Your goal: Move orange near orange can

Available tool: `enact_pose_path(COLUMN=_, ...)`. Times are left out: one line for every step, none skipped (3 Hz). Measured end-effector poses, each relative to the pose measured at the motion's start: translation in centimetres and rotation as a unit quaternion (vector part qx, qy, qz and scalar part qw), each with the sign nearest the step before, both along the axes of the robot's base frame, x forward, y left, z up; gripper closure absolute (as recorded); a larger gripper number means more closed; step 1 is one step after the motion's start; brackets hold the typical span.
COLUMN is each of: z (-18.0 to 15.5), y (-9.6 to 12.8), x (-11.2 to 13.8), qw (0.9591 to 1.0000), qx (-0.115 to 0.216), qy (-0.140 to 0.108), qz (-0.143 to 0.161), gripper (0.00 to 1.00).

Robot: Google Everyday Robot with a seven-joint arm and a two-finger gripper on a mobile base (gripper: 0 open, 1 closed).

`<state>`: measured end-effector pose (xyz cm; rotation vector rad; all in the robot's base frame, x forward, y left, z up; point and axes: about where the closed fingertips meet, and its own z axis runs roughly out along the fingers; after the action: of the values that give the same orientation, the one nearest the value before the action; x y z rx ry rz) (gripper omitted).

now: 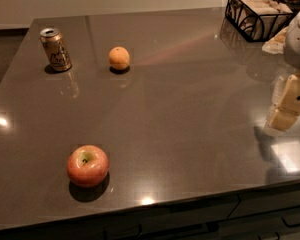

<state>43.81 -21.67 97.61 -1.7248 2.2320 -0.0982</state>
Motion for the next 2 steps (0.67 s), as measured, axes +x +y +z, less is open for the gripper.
enact_pose_path(z=0.0, y=0.0, x=0.0, qw=1.0000, qx=0.000, qy=0.000, qz=0.000, gripper=0.00)
enact_pose_path(z=-0.3, y=1.7, x=2.4, qw=0.9996, qx=0.027, qy=-0.005, qz=-0.001, gripper=0.00)
